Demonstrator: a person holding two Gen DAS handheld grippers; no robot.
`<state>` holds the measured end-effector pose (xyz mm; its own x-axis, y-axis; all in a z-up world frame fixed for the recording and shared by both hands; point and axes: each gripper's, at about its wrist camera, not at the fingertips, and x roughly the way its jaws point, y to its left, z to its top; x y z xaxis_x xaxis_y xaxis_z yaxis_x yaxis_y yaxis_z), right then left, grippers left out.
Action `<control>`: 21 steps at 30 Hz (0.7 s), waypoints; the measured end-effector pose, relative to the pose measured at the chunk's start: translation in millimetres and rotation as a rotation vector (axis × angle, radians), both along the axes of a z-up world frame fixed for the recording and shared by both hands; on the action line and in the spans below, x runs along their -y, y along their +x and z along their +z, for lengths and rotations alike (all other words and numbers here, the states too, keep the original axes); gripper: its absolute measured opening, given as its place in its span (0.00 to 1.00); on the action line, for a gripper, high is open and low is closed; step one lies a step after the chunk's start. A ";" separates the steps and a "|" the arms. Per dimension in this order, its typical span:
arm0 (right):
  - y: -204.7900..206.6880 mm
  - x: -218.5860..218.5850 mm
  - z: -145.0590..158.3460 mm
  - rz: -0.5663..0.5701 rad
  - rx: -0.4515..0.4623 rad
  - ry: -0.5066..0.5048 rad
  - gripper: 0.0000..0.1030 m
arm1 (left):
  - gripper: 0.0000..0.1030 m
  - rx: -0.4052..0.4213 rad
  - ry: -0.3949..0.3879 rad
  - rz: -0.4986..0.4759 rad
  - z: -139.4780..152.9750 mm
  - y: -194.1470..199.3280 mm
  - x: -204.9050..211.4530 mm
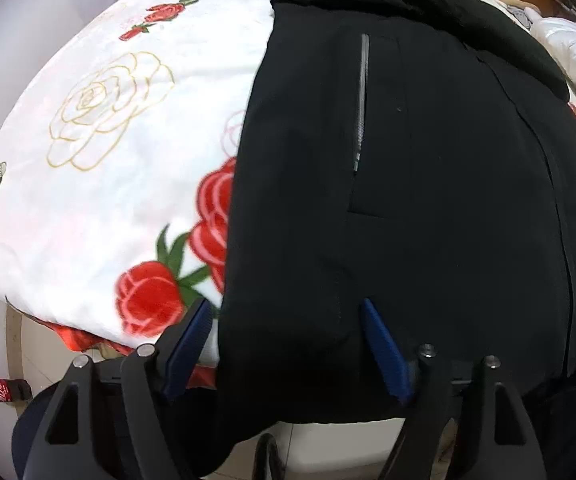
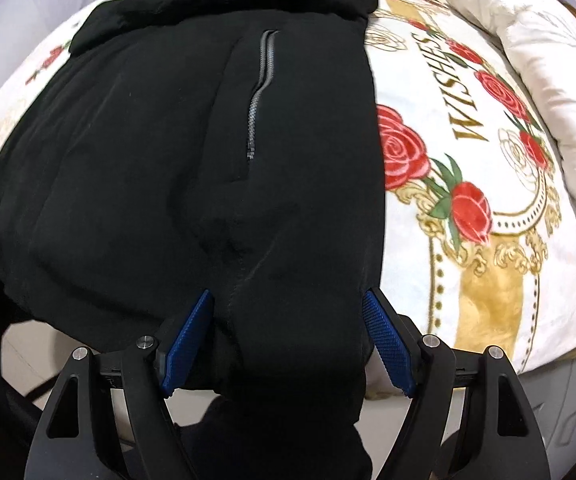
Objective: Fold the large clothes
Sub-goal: 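Move both tools to the coat hem and grip its edge, then lift the hem with both tools and fold it toward the collar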
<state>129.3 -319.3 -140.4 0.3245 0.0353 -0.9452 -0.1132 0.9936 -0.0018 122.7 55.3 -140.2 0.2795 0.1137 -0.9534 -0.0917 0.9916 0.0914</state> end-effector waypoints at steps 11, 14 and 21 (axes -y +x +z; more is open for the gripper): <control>-6.0 -38.0 30.2 0.104 0.123 -0.088 0.24 | 0.15 0.107 -0.023 -0.079 43.3 7.1 21.2; -1.8 -39.3 53.5 0.102 0.180 -0.063 0.21 | 0.15 0.166 -0.057 -0.084 70.4 15.9 24.4; 29.3 -45.4 106.9 0.118 0.292 -0.067 0.20 | 0.16 0.271 -0.084 -0.121 116.1 47.7 31.1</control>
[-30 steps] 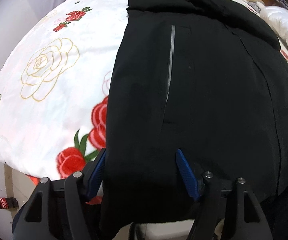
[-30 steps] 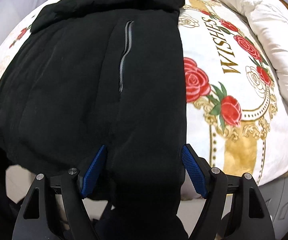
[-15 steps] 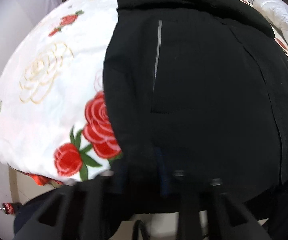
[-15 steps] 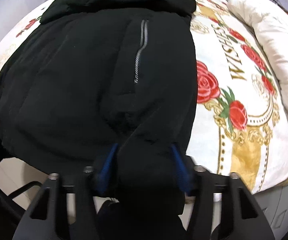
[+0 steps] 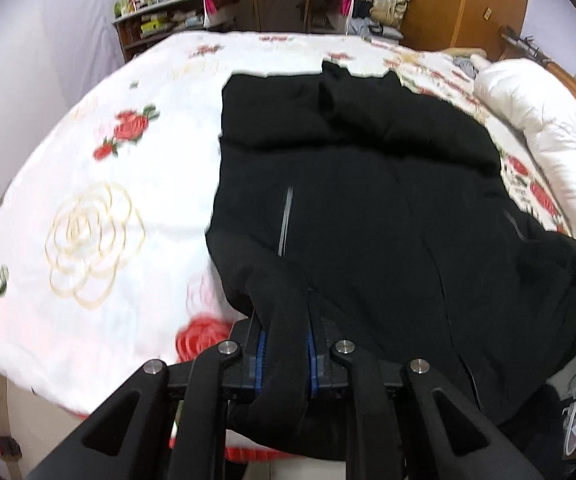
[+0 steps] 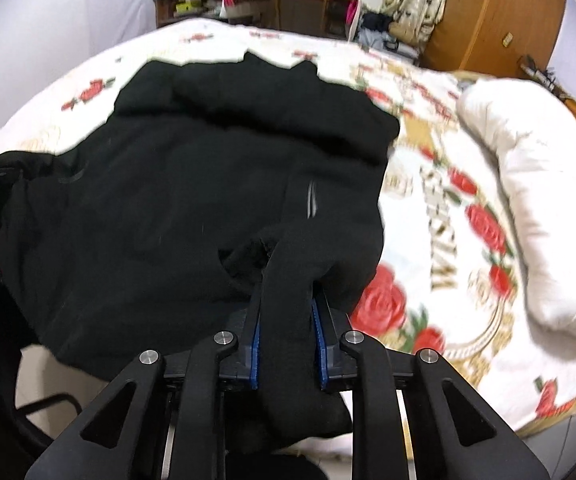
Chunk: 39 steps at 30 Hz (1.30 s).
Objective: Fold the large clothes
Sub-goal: 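Lift the hem with both tools and fold it toward the collar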
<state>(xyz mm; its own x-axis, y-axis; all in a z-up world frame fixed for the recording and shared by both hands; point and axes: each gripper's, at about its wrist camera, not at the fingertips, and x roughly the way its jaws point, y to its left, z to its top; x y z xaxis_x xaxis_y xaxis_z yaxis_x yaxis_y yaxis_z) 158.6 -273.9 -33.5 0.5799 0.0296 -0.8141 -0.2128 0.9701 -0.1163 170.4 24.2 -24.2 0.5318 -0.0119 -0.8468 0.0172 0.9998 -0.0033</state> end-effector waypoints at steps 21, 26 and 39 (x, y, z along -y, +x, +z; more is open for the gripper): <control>193.7 13.1 58.2 -0.047 0.001 -0.025 0.19 | 0.17 -0.014 -0.055 0.104 19.4 188.2 -30.8; 264.2 16.3 47.0 -0.064 -0.067 -0.009 0.19 | 0.20 -0.074 -0.104 0.138 3.0 239.8 -35.3; 369.7 60.9 9.4 -0.254 -0.175 0.165 0.32 | 0.54 -0.141 -0.356 0.292 -32.9 298.2 -75.2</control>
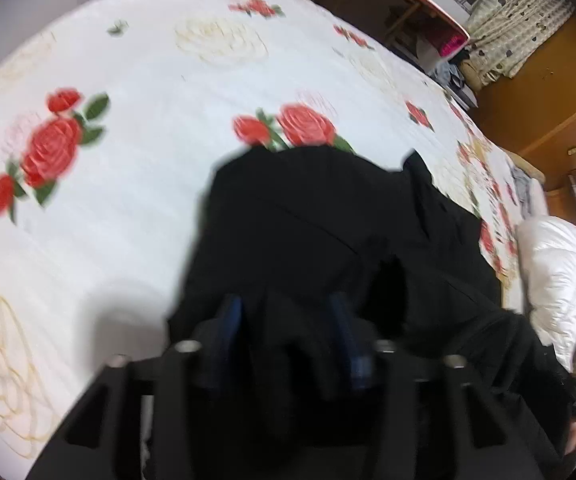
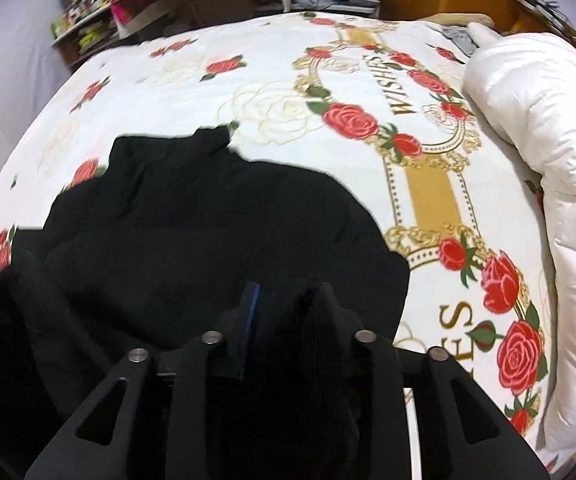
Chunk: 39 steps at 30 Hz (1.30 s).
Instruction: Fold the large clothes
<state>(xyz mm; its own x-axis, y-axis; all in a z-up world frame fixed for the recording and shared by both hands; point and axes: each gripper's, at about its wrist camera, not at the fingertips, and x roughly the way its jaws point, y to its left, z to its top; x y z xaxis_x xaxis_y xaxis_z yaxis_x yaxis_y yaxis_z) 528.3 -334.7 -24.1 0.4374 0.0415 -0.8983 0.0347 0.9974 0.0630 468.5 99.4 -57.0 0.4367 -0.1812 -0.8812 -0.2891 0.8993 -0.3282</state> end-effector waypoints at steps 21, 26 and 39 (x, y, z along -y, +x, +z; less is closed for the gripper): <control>-97.8 35.6 31.8 0.297 0.208 -0.009 0.61 | 0.76 0.098 0.108 -0.357 9.1 -43.8 12.9; -92.3 24.1 -2.9 0.370 0.160 0.072 0.66 | 0.76 0.080 0.114 -0.397 -14.0 -31.9 26.6; -40.1 -1.7 -43.7 0.348 0.132 0.285 0.72 | 0.80 0.084 0.164 -0.364 -37.5 -10.6 35.2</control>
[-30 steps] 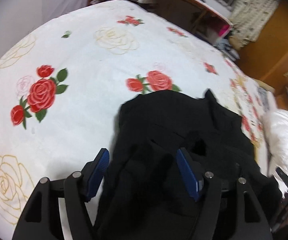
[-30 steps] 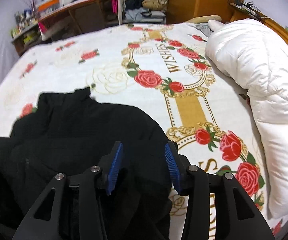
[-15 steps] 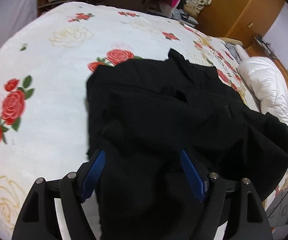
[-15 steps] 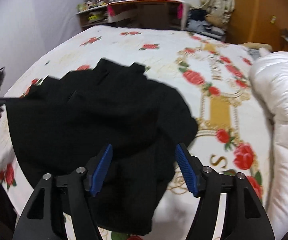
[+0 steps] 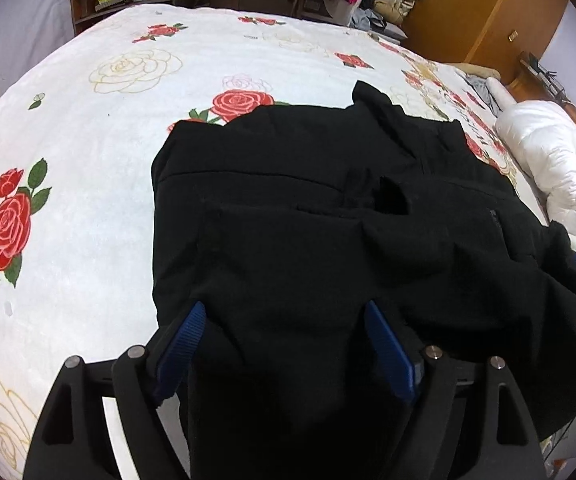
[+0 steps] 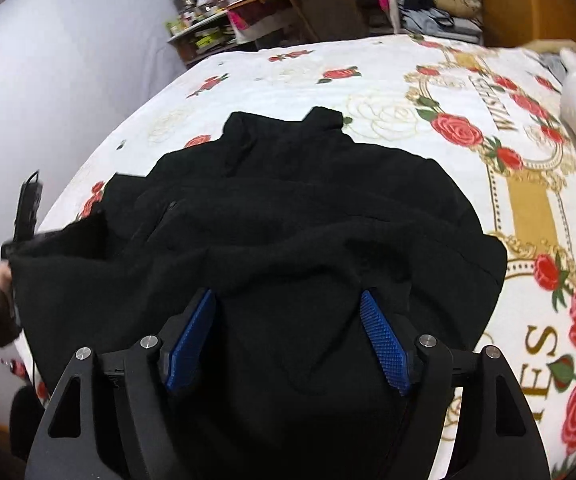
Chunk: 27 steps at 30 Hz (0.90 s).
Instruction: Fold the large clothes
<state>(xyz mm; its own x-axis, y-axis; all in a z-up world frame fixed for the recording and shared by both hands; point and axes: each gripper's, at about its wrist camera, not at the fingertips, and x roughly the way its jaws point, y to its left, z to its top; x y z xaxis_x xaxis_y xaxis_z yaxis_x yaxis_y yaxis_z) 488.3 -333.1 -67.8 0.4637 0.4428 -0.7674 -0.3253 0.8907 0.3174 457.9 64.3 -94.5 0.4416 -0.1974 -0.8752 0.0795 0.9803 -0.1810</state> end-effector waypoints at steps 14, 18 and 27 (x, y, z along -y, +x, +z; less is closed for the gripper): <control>2.3 3.7 -13.4 -0.047 -0.020 -0.082 0.51 | 0.81 0.010 0.006 0.040 -1.3 2.3 -5.7; -13.1 4.5 -3.4 -0.032 0.053 -0.145 0.19 | 0.62 0.024 0.080 -0.009 1.0 -0.9 5.2; -33.4 50.0 39.6 -0.211 0.147 -0.102 0.15 | 0.19 0.158 0.101 0.009 51.1 -16.5 -1.4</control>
<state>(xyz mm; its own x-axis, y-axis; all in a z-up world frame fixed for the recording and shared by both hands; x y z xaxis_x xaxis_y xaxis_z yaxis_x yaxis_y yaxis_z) 454.8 -383.0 -28.3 0.6472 0.2483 -0.7207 -0.1655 0.9687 0.1851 441.4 65.7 -43.4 0.5766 -0.1073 -0.8100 0.0907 0.9936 -0.0671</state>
